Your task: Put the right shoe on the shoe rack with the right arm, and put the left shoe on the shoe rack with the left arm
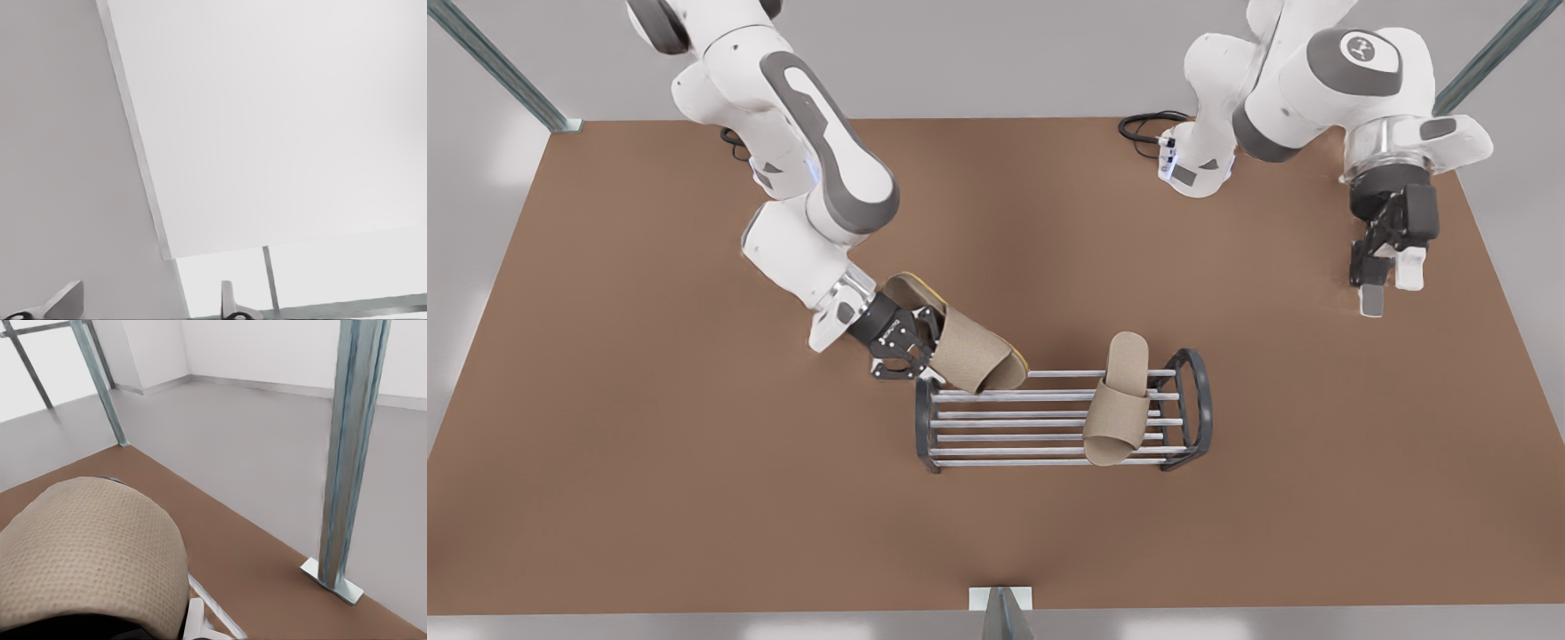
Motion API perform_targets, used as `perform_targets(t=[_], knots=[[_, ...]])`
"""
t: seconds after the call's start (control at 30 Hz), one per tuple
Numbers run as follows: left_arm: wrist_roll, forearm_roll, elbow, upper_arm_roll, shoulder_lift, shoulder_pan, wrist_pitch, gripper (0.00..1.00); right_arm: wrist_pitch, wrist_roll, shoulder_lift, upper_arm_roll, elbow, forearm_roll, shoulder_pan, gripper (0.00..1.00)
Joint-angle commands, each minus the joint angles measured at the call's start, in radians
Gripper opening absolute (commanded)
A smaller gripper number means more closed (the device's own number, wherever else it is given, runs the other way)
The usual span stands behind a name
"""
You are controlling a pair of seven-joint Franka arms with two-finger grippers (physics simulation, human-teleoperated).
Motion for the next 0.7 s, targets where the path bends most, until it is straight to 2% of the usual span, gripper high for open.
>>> perform_targets(t=[0.0,0.03,0.07,0.1,0.13,0.17,0.2,0.27,0.33,0.37,0.4,0.43,0.53,0.67], knots=[[0.257,0.891,0.053,0.162,0.014,0.144,-0.966,1.00,0.006,0.629,-0.015,-0.003,-0.002,-0.040,0.065,0.21],[0.257,1.297,0.144,0.170,0.029,0.144,-1.162,1.00,0.009,0.674,-0.018,-0.004,-0.002,-0.047,0.096,0.21],[0.256,1.671,0.312,0.079,0.129,0.144,-1.480,1.00,0.013,0.758,-0.012,-0.004,0.000,-0.099,0.117,0.21],[0.256,1.961,0.348,0.009,0.192,0.147,-1.646,1.00,0.015,0.893,0.004,-0.005,0.007,-0.160,0.142,0.21],[0.211,2.152,0.342,-0.052,0.246,0.170,-1.732,1.00,0.056,0.975,0.053,-0.006,0.026,-0.218,0.165,0.21],[-0.139,2.122,0.342,-0.112,0.284,0.192,-1.732,1.00,0.098,1.022,0.091,-0.009,0.049,-0.221,0.183,0.21],[-0.510,1.926,0.345,-0.115,0.304,0.202,-1.719,1.00,0.141,1.067,0.125,-0.009,0.076,-0.221,0.190,0.21],[-0.842,1.686,0.334,-0.107,0.321,0.213,-1.570,1.00,0.216,1.073,0.182,-0.044,0.104,-0.246,0.216,0.21],[-1.070,1.557,0.215,-0.113,0.318,0.192,-1.314,1.00,0.247,1.068,0.229,-0.214,0.119,-0.283,0.357,0.21],[-1.077,1.557,0.072,-0.106,0.275,0.152,-1.157,1.00,0.247,1.068,0.252,-0.278,0.144,-0.283,0.407,0.21],[-0.980,1.563,0.011,-0.014,0.235,0.091,-1.128,1.00,0.247,1.067,0.261,-0.287,0.146,-0.284,0.409,0.21],[-0.743,1.608,0.012,0.017,0.229,0.092,-1.243,1.00,0.247,1.064,0.266,-0.294,0.152,-0.286,0.409,0.21],[-0.734,1.618,0.095,0.017,0.249,0.092,-1.468,1.00,0.247,1.021,0.303,-0.317,0.172,-0.289,0.406,0.21],[-0.734,1.618,0.095,0.017,0.278,0.086,-1.475,1.00,0.248,0.970,0.346,-0.348,0.196,-0.290,0.401,0.21]])
